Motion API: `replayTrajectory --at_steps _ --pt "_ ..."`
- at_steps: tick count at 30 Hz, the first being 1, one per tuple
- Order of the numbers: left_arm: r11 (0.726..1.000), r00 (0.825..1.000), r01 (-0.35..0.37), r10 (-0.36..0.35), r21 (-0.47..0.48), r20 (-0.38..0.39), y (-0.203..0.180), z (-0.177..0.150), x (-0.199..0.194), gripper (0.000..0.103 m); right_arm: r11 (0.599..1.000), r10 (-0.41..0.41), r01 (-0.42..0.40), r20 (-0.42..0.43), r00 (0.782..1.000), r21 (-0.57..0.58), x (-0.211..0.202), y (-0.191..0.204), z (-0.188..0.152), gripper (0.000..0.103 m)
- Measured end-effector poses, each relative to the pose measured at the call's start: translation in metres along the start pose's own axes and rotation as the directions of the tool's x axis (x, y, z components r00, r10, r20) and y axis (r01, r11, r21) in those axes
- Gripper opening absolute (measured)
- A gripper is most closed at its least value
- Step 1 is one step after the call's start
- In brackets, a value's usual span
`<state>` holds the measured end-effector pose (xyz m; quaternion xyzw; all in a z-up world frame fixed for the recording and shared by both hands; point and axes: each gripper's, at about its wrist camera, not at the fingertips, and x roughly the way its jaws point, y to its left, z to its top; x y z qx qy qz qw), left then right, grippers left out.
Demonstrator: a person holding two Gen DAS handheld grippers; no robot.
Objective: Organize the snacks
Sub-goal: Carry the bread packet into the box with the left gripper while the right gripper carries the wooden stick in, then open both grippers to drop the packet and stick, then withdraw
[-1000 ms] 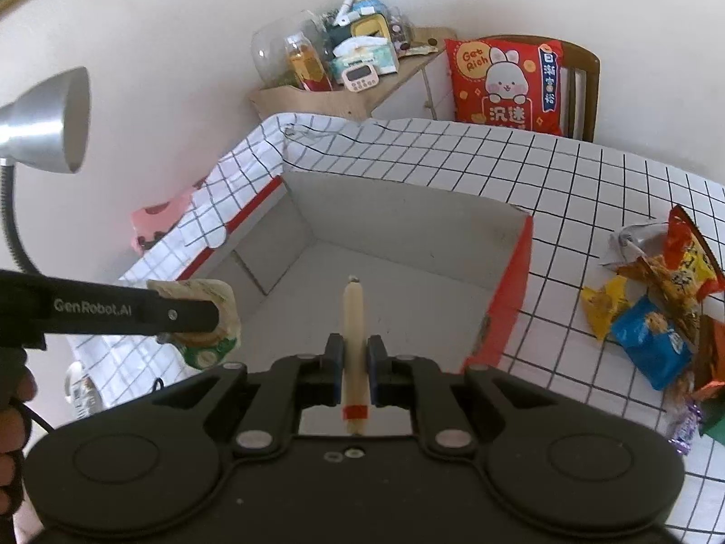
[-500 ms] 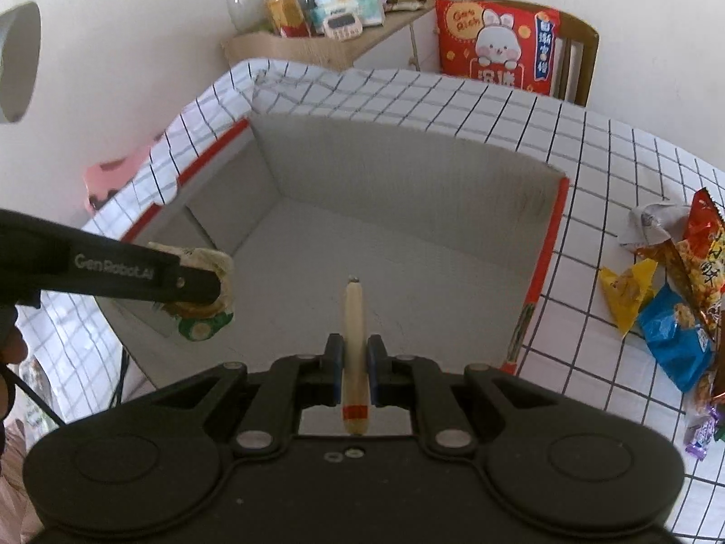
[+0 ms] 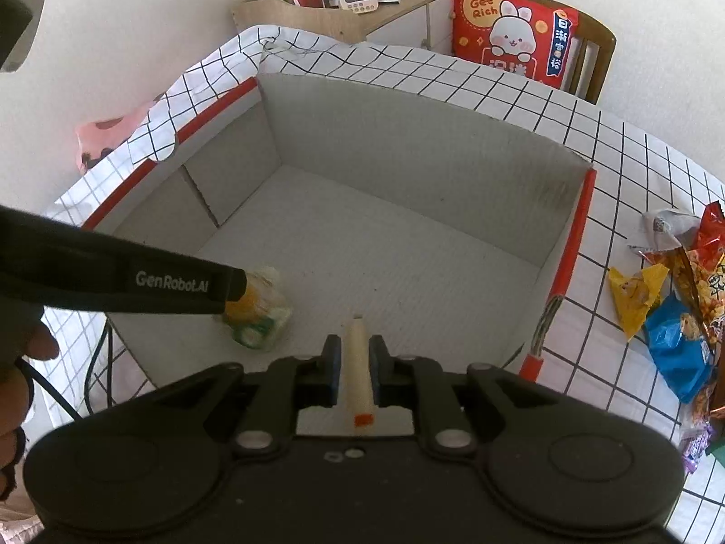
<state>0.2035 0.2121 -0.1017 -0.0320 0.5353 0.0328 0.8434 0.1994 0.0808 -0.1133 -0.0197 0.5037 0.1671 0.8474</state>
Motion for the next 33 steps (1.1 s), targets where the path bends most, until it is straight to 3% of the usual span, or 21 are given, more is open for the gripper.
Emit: replayTrajectory --at_steps 9,13,21,24,33 --pt "0.999 0.997 0.03 -0.031 0.016 0.074 -0.001 -0.012 -0.029 0.043 0.998 0.054 -0.055 0.045 0.998 0.025 -0.027 -0.005 -0.005 0.022" --pt "0.999 0.991 0.047 -0.05 0.026 0.127 -0.005 -0.02 -0.047 0.053 0.996 0.081 -0.083 0.079 0.994 0.024 -0.045 -0.007 -0.008 0.026" --pt "0.995 0.975 0.079 -0.089 0.059 0.201 -0.024 -0.037 -0.084 0.057 0.992 0.113 -0.121 0.151 0.982 0.043 -0.087 -0.02 -0.02 0.047" --pt "0.993 0.968 0.085 -0.101 0.079 0.229 -0.035 -0.044 -0.097 0.057 0.992 0.107 -0.117 0.182 0.977 0.047 -0.104 -0.028 -0.029 0.059" --pt "0.983 0.948 0.127 -0.158 0.129 0.277 -0.078 -0.067 -0.123 0.065 0.996 0.085 -0.091 0.243 0.966 0.014 -0.152 -0.052 -0.058 0.079"
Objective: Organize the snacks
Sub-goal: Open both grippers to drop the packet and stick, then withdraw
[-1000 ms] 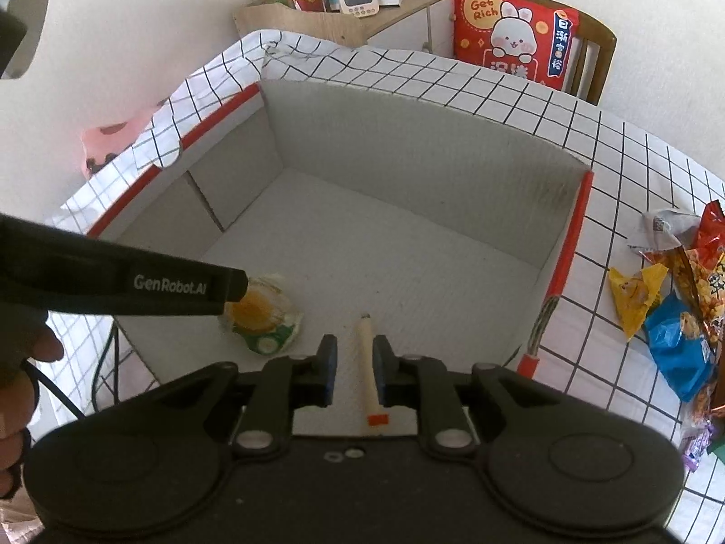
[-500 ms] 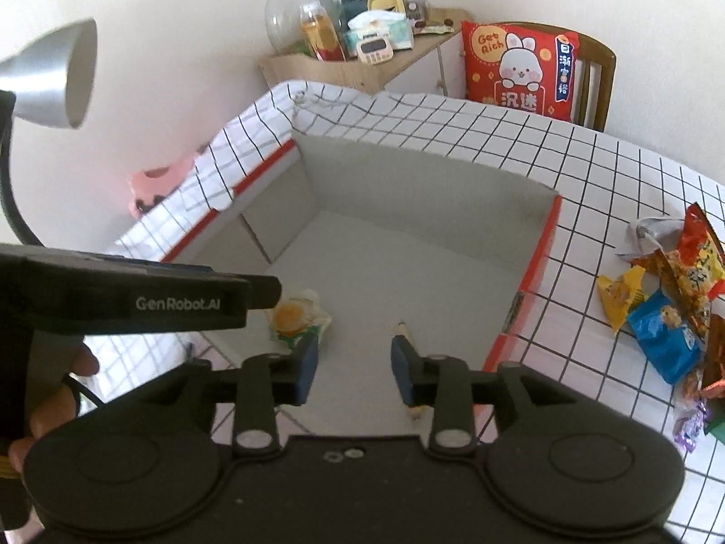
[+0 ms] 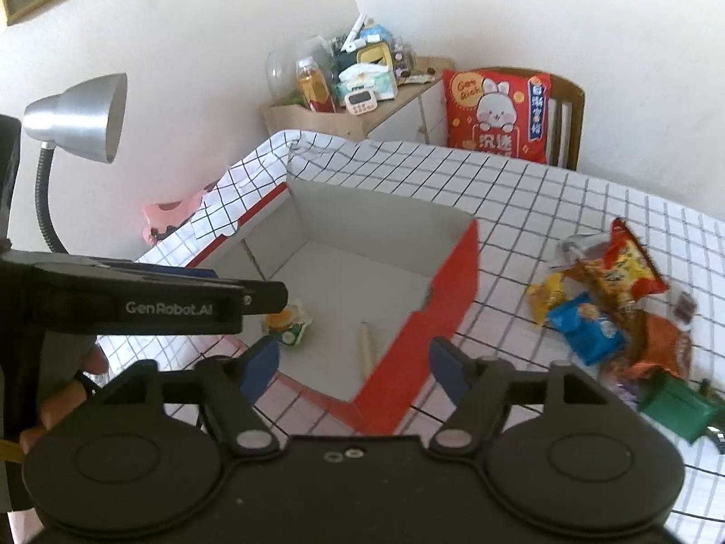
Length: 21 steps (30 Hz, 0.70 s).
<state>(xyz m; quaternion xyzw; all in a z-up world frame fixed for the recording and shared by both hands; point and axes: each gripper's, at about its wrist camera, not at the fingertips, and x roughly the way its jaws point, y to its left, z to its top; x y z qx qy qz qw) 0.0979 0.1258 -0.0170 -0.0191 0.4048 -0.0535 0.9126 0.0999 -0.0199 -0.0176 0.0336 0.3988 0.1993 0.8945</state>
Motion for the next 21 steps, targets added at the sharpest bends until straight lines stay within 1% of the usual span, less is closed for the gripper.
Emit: replayTrajectory --at_steps 2,4,6,9,11,14,16,17,21 --pt "1.0 1.0 0.013 -0.013 0.01 0.01 -0.012 -0.003 -0.003 0.066 1.0 -0.011 0.012 0.015 1.0 -0.012 -0.011 -0.006 -0.004 0.082" --pt "1.0 1.0 0.025 -0.025 0.018 0.018 -0.026 -0.006 -0.005 0.071 1.0 -0.014 0.015 0.027 1.0 -0.02 -0.021 -0.013 -0.009 0.084" --pt "0.999 0.999 0.032 -0.032 0.026 0.026 -0.039 -0.008 -0.007 0.071 1.0 -0.02 0.021 0.038 0.999 -0.016 -0.031 -0.024 -0.015 0.088" --pt "0.999 0.999 0.021 -0.022 0.034 0.047 -0.059 -0.013 -0.009 0.071 0.999 -0.035 0.035 0.058 0.998 -0.012 -0.045 -0.04 -0.022 0.091" --pt "0.998 0.998 0.036 -0.038 0.044 0.05 -0.071 -0.016 -0.01 0.071 0.999 -0.047 0.048 0.066 0.997 -0.008 -0.054 -0.051 -0.027 0.092" --pt "0.997 0.997 0.055 -0.058 0.053 0.048 -0.092 -0.019 -0.007 0.072 0.998 -0.065 0.065 0.078 0.995 -0.003 -0.067 -0.069 -0.036 0.094" --pt "0.996 0.997 0.067 -0.069 0.052 0.042 -0.106 -0.021 -0.002 0.077 0.996 -0.088 0.088 0.086 0.992 0.0 -0.075 -0.082 -0.043 0.098" --pt "0.996 0.997 0.071 -0.073 0.05 0.039 -0.111 -0.022 0.0 0.077 0.995 -0.101 0.101 0.089 0.991 0.002 -0.078 -0.087 -0.045 0.1" --pt "0.996 0.997 0.074 -0.075 0.055 0.015 -0.139 -0.025 0.015 0.077 0.991 -0.137 0.136 0.092 0.986 0.016 -0.089 -0.118 -0.055 0.102"
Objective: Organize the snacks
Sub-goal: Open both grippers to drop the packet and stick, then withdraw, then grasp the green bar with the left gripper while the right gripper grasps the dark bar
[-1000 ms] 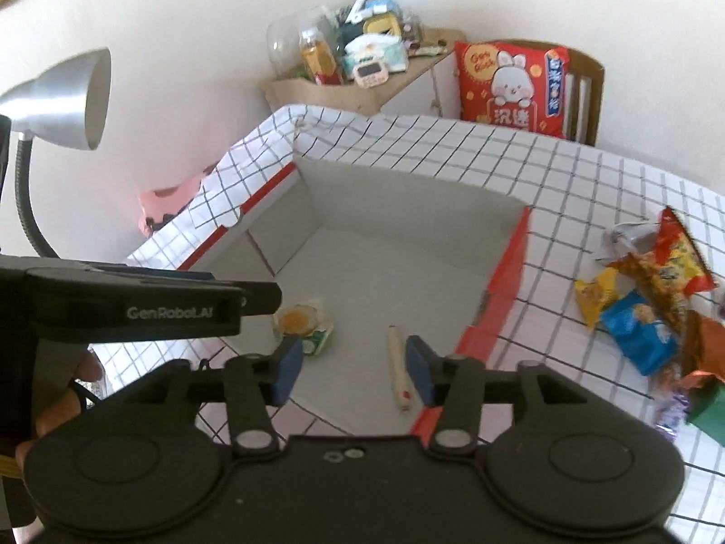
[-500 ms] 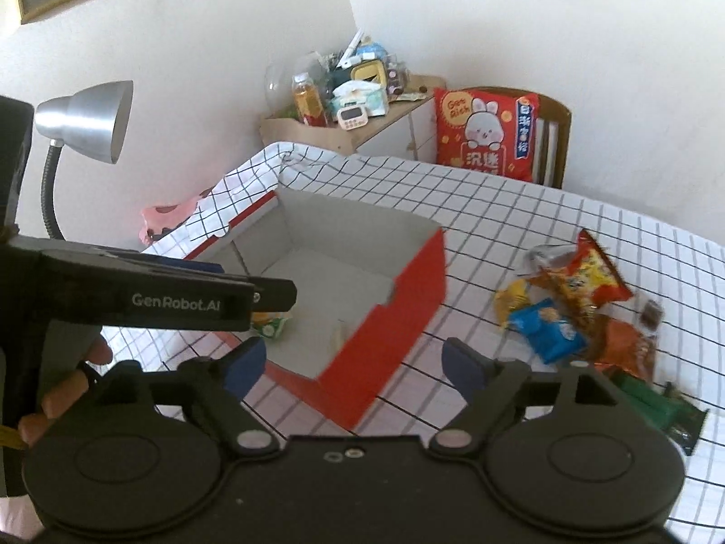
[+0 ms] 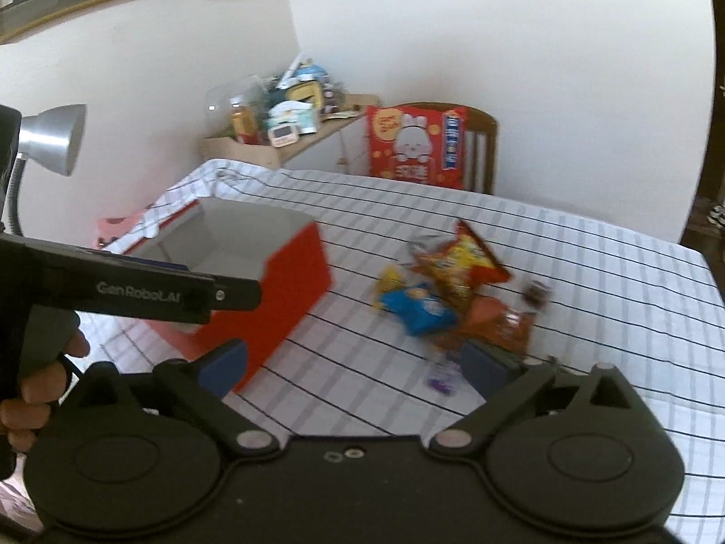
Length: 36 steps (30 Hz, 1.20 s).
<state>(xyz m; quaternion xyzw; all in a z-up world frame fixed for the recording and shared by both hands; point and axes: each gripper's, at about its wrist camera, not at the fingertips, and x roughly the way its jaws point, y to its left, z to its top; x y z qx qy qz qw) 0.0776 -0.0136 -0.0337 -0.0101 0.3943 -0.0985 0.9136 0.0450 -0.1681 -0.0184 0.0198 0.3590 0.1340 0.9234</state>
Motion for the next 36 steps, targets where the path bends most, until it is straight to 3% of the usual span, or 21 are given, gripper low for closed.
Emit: replayTrajectory --at_steps 7,12,16,25,36 --pt "1.0 0.999 0.009 -0.008 0.017 -0.041 -0.043 -0.003 0.025 0.077 0.998 -0.065 0.065 -0.018 0.998 0.013 -0.001 -0.063 -0.016 0.102" --pt "1.0 0.995 0.023 -0.021 0.019 -0.102 -0.069 0.0 0.047 0.077 0.995 -0.096 0.094 -0.057 0.994 -0.038 0.007 -0.098 -0.023 0.1" --pt "1.0 0.989 0.018 -0.017 0.011 -0.15 -0.085 0.004 0.066 0.077 0.996 -0.077 0.072 -0.098 0.992 -0.055 0.016 -0.121 -0.025 0.099" --pt "0.997 0.97 0.006 -0.024 -0.074 -0.242 -0.109 0.025 0.107 0.077 0.976 -0.087 0.049 -0.172 0.981 -0.212 0.05 -0.146 -0.028 0.092" --pt "0.978 0.935 -0.035 -0.041 -0.204 -0.353 -0.121 0.044 0.158 0.077 0.954 -0.066 -0.011 -0.245 0.967 -0.3 0.09 -0.17 -0.035 0.075"
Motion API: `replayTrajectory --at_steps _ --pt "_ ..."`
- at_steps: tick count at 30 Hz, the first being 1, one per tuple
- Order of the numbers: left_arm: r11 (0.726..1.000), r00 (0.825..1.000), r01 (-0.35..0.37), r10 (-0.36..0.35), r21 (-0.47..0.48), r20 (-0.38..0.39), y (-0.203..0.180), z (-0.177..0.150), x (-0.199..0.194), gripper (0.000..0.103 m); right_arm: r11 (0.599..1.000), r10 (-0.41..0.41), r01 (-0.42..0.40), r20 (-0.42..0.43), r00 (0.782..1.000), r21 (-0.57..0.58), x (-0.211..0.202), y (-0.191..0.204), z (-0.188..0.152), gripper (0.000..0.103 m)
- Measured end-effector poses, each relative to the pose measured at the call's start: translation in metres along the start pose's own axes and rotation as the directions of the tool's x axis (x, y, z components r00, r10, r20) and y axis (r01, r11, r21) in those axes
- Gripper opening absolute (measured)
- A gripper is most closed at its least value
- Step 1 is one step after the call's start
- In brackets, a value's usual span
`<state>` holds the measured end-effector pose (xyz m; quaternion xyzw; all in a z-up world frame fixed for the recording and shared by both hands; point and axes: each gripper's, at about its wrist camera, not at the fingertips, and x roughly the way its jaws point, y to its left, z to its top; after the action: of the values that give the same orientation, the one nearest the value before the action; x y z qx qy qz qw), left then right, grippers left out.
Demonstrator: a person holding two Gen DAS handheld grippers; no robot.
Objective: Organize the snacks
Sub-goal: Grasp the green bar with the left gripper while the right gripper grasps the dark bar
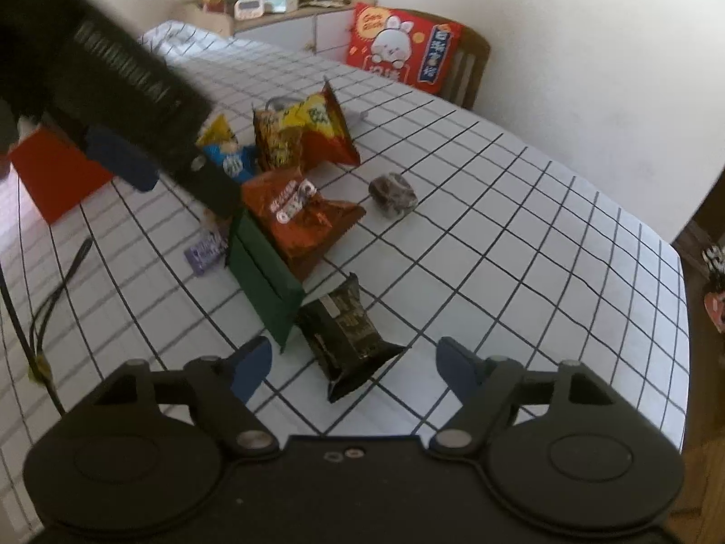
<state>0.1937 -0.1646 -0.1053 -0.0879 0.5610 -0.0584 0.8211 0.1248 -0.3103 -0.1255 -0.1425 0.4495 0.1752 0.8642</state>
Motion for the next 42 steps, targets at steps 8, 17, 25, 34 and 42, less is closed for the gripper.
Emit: replayTrajectory --at_steps 8,17,25,34,42 --pt "0.998 0.998 -0.013 0.009 -0.062 -0.066 -0.015 0.007 0.032 0.076 0.997 0.04 -0.042 -0.027 0.999 -0.069 0.024 -0.008 -0.002 0.068" --pt "0.996 0.994 -0.045 0.037 -0.074 -0.102 -0.025 0.006 0.06 0.069 0.991 0.058 -0.062 -0.033 0.998 -0.122 0.037 -0.01 -0.004 0.064" --pt "0.995 0.992 -0.065 0.057 -0.076 -0.109 -0.025 0.003 0.068 0.053 0.987 0.081 -0.082 -0.012 0.997 -0.141 0.04 -0.006 0.001 0.06" --pt "0.996 0.993 -0.07 0.064 -0.058 -0.099 -0.017 -0.004 0.064 0.035 0.991 0.109 -0.11 -0.014 0.994 -0.083 0.036 -0.008 -0.001 0.039" --pt "0.997 0.989 -0.077 0.076 0.003 -0.125 -0.009 -0.021 0.058 0.034 0.996 0.093 -0.093 -0.034 0.995 -0.016 0.025 0.007 -0.014 0.036"
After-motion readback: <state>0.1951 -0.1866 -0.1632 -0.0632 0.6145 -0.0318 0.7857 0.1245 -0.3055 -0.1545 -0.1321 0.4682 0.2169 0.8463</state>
